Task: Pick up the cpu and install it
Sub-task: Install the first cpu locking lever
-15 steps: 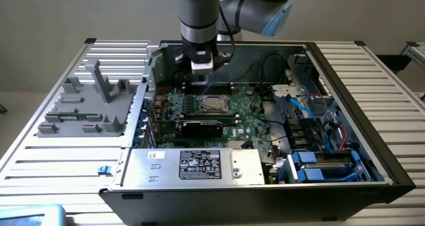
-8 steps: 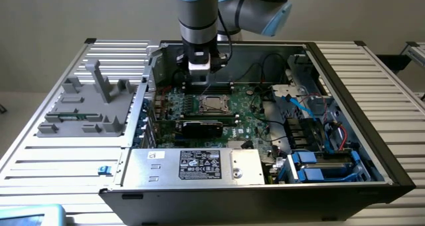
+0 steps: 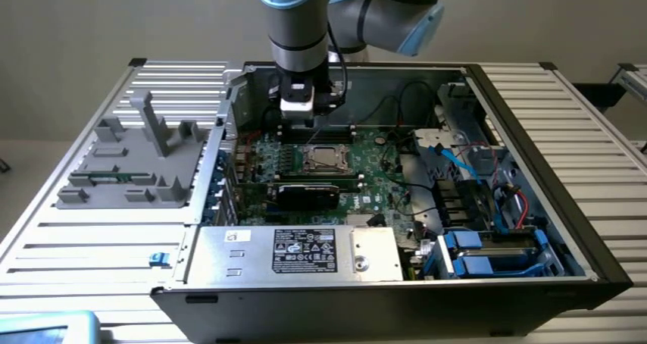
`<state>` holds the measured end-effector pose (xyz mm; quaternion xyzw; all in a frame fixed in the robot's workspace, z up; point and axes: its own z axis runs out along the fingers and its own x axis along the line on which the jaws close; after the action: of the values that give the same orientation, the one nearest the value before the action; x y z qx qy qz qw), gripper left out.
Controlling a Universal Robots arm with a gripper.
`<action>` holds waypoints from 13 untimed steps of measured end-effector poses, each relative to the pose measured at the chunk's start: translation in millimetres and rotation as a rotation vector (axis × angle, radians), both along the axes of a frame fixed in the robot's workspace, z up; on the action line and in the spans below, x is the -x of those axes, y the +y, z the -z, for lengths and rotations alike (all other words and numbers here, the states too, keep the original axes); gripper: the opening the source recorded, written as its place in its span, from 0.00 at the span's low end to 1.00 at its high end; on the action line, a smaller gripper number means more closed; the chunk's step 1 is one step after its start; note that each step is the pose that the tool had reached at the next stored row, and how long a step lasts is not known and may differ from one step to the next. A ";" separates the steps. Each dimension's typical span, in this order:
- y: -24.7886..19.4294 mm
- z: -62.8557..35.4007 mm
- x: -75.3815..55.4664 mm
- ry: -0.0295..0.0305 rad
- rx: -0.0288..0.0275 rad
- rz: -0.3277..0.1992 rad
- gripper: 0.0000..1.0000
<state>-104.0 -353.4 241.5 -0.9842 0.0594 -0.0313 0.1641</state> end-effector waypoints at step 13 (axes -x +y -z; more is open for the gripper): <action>0.4 1.2 3.4 -0.0166 -0.0004 0.058 0.11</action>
<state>-107.5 -353.0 240.3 -0.9817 0.0867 -0.0442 0.1638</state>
